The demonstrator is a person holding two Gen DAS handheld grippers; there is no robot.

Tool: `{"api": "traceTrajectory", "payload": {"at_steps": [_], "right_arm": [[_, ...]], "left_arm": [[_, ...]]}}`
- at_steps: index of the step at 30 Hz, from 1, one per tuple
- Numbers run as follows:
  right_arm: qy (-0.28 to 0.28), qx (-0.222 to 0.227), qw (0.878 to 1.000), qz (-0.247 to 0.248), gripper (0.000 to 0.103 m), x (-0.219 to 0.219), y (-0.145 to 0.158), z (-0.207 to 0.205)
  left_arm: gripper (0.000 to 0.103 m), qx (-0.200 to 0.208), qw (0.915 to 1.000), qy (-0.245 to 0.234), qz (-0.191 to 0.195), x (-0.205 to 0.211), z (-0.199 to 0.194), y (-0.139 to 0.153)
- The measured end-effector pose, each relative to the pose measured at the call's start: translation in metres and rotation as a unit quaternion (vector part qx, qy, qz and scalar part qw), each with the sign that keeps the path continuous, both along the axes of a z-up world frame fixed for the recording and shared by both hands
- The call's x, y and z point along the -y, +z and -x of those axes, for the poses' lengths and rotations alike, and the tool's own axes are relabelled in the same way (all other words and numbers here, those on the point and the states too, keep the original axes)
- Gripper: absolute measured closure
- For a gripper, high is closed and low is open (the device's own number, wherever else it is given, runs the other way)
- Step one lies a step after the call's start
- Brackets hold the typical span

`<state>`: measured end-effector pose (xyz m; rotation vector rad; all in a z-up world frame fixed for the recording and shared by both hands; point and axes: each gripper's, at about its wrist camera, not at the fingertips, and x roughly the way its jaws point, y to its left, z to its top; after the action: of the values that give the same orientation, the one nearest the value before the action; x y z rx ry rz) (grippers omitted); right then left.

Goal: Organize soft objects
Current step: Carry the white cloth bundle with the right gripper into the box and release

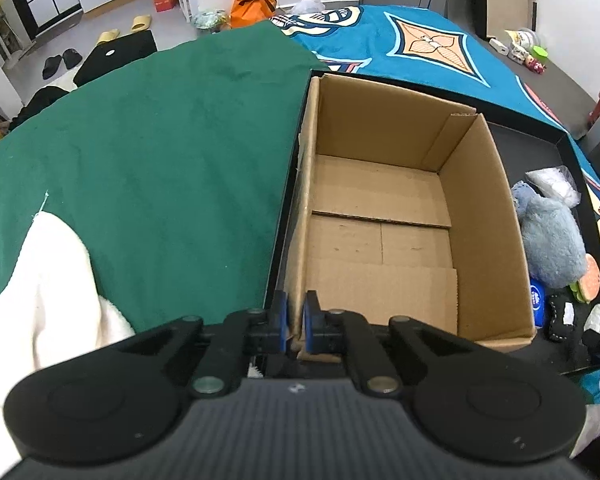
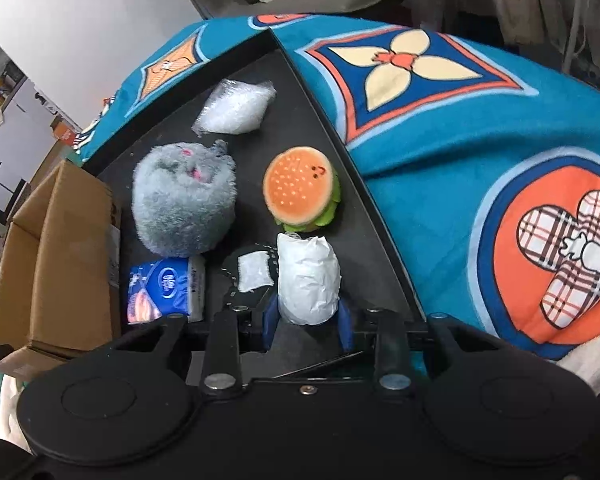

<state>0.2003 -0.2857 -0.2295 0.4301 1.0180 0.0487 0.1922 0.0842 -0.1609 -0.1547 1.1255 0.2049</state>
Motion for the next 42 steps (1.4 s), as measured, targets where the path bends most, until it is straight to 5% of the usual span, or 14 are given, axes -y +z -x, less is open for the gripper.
{"api": "traceTrajectory", "payload": {"at_steps": [23, 42], "right_arm": [[0.065, 0.102, 0.992, 0.024, 0.073, -0.058, 0.078, 0.014], [0.179, 0.136, 0.974, -0.017, 0.073, -0.148, 0.117, 0.005]], "left_arm": [[0.094, 0.007, 0.9991, 0.002, 0.042, -0.015, 0.011, 0.004], [0.094, 0.014, 0.9977, 0.031, 0.058, -0.027, 0.014, 0.002]]}}
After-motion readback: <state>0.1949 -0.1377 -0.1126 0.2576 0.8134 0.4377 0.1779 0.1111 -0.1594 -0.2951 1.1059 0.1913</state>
